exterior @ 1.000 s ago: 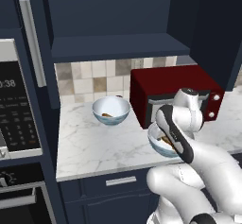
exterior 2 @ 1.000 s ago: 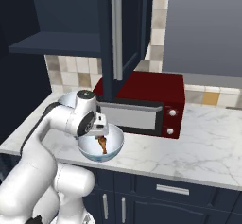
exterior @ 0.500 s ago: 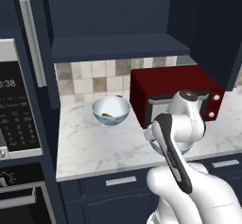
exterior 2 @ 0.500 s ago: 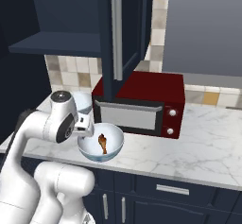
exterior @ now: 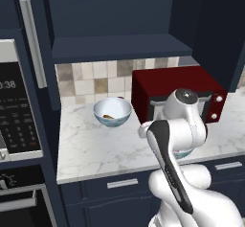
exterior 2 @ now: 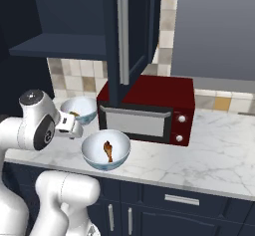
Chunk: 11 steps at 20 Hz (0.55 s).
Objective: Pick both bowls and place them on the counter. Then place the chicken drumstick in one bowl and place the bread in the other bowl.
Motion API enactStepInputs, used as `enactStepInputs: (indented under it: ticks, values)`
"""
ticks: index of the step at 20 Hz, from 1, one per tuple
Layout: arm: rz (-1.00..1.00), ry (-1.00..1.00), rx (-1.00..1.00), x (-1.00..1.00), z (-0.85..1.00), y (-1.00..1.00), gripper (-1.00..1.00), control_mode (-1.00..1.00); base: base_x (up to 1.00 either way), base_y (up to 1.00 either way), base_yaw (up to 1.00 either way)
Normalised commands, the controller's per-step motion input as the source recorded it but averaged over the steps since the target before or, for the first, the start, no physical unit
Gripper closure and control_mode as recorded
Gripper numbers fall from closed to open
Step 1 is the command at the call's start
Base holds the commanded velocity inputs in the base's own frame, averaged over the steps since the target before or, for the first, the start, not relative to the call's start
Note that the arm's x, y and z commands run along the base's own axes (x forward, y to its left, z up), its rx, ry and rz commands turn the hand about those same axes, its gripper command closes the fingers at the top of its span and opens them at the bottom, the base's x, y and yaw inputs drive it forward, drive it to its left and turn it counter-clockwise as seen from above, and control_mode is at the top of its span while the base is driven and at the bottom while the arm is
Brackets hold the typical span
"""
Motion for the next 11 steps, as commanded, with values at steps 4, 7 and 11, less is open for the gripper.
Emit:
enactStepInputs:
  ticks: [4,7,11]
  values:
    - [-0.11,-0.02,0.00,-0.32,0.32,0.19,-1.00,-1.00,0.00,0.00,0.00]
    - [-0.10,-0.01,0.00,-0.34,0.30,0.16,-1.00,-1.00,0.00,0.00,0.00]
    - [-0.10,-0.02,0.00,-0.39,0.30,0.11,-1.00,-1.00,0.00,0.00,0.00]
